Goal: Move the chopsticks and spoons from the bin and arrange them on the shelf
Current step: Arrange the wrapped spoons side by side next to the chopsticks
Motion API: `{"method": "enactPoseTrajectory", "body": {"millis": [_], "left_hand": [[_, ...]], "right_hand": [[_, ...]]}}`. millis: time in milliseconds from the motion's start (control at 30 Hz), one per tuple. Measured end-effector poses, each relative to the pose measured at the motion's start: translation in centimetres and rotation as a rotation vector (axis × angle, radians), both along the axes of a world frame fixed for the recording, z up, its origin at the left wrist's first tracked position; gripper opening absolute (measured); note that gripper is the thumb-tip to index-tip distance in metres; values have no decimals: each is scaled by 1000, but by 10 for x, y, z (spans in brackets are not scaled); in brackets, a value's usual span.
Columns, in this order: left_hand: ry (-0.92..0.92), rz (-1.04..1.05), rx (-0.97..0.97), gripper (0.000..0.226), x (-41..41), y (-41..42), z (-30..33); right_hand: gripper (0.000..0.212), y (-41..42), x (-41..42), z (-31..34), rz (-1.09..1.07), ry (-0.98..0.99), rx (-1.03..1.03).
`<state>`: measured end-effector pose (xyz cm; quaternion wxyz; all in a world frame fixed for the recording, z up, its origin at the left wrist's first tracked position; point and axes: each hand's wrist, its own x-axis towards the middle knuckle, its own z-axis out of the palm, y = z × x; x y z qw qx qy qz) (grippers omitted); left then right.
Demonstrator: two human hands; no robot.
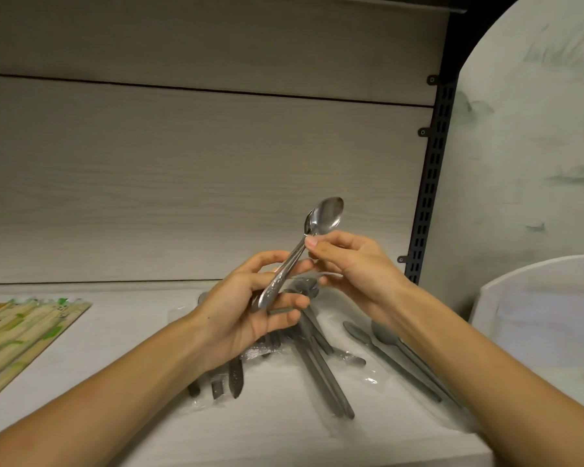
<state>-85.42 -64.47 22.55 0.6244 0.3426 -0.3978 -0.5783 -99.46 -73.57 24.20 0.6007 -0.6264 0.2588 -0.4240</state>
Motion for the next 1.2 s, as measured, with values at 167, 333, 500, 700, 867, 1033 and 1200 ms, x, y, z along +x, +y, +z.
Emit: {"method": "enactPoseTrajectory", "body": {"millis": [167, 333, 500, 700, 867, 1033, 1200], "left_hand": [[-20, -12, 14, 48, 1, 0, -1], [-45, -94, 15, 54, 3, 3, -2], [-41, -129, 23, 47, 4, 7, 0], [-217, -3, 10, 29, 7, 5, -3], [-350, 54, -27, 28, 12, 6, -4], [-436, 143, -1, 25, 15, 11, -1], [-347, 294, 17, 23, 40, 18, 2]], "right_hand": [[40, 6, 2, 1, -21, -84, 77], [59, 3, -1, 1, 54, -150, 129], [23, -2, -3, 0, 107, -124, 74], [25, -5, 0, -5, 82, -98, 17], [33, -8, -1, -8, 51, 29, -140], [35, -6, 1, -10, -9, 171, -265], [36, -10, -10, -5, -189, 511, -413]]}}
